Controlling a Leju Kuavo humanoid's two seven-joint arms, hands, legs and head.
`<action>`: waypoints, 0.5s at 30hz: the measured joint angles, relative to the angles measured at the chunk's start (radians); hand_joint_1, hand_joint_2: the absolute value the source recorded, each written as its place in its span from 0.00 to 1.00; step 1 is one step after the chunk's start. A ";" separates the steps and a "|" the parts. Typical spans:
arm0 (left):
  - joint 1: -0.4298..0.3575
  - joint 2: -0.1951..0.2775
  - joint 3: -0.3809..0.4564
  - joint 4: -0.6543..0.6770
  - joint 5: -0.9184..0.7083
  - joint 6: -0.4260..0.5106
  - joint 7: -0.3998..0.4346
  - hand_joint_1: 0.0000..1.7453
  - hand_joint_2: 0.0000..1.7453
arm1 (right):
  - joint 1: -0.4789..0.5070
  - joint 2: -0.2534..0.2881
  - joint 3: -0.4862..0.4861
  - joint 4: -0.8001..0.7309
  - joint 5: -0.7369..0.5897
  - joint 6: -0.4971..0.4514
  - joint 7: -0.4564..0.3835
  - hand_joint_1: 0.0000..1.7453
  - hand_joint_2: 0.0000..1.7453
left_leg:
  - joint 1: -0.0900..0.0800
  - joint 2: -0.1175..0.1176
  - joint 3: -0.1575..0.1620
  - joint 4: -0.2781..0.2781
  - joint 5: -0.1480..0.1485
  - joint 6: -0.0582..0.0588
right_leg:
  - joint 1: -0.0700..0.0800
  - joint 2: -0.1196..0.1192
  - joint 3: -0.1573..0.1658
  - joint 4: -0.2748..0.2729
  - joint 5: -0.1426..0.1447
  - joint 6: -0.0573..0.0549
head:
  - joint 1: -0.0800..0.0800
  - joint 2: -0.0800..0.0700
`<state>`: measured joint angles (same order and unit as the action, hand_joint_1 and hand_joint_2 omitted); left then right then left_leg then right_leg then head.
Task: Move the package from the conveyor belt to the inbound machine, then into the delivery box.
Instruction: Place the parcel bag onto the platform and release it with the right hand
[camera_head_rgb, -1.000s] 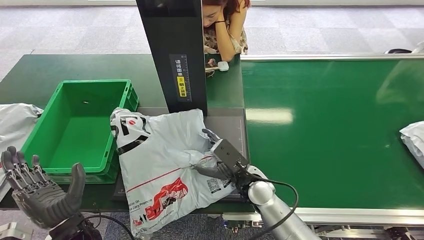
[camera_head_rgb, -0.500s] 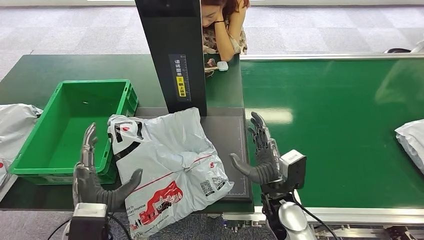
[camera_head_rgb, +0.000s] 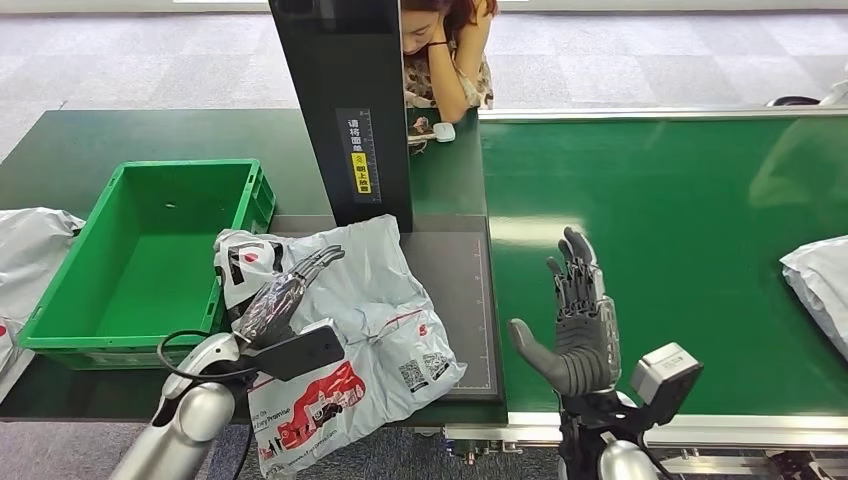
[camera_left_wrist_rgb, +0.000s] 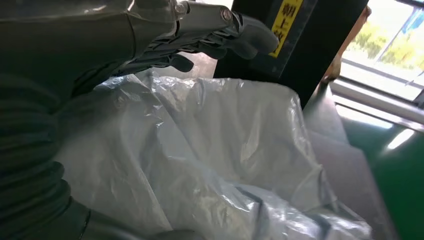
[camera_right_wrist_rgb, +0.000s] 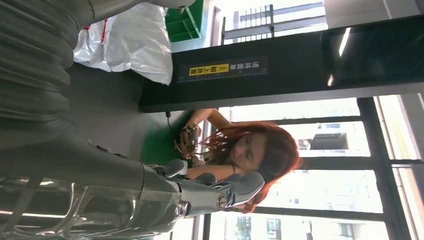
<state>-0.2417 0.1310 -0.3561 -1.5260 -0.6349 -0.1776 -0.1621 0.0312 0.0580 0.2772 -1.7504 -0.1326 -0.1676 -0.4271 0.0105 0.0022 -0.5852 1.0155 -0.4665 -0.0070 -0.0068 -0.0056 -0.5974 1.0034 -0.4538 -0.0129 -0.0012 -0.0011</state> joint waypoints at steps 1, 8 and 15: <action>-0.040 0.011 -0.010 0.049 0.010 -0.015 -0.004 0.00 1.00 | 0.005 0.000 -0.001 -0.010 0.001 0.000 -0.001 0.00 1.00 | 0.000 0.000 0.000 0.000 0.000 0.000 | 0.000 0.000 0.000 0.000 0.000 0.000 | 0.000 0.000; -0.288 0.067 -0.103 0.369 -0.001 -0.080 -0.011 0.00 1.00 | 0.029 0.000 -0.006 -0.056 0.016 0.009 -0.005 0.00 1.00 | 0.000 0.002 0.000 0.000 0.000 0.000 | 0.000 0.002 0.000 0.000 0.001 -0.001 | 0.000 0.000; -0.374 0.119 -0.206 0.517 -0.030 -0.130 -0.028 0.00 1.00 | 0.036 0.001 -0.020 -0.066 0.022 0.035 0.004 0.00 1.00 | 0.000 0.002 0.000 0.000 0.000 0.000 | 0.000 0.002 0.000 0.000 0.001 -0.001 | 0.000 0.000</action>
<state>-0.6156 0.2504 -0.5618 -1.0092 -0.6653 -0.3079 -0.1905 0.0670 0.0588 0.2576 -1.8167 -0.1110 -0.1329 -0.4235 0.0106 0.0044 -0.5850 1.0152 -0.4666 -0.0071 -0.0068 -0.0033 -0.5970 1.0037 -0.4532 -0.0135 -0.0013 -0.0011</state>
